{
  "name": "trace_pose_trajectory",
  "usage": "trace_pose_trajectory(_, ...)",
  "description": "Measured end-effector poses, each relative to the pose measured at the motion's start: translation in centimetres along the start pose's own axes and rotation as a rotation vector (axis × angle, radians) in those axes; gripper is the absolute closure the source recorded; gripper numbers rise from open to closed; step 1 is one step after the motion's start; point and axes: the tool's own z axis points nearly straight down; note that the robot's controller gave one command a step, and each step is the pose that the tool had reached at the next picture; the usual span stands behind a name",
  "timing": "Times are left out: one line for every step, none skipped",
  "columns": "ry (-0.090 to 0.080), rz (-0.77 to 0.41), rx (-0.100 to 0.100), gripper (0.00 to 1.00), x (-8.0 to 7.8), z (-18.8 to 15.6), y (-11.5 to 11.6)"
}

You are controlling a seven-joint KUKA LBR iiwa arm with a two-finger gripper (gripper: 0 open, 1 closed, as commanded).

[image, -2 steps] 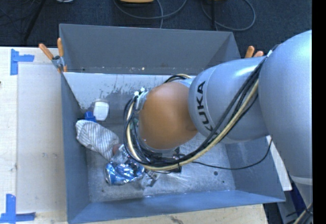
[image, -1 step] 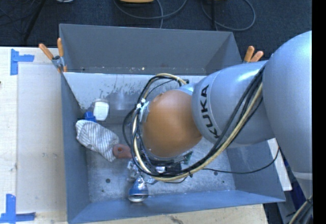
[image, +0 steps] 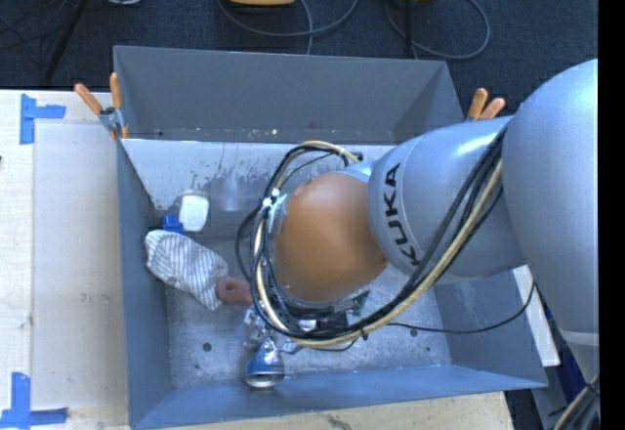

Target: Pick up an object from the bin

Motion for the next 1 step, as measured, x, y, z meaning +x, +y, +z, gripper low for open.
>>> trace_pose_trajectory(0.000, 0.001, 0.000, 1.00, 0.00, 0.00, 0.00)
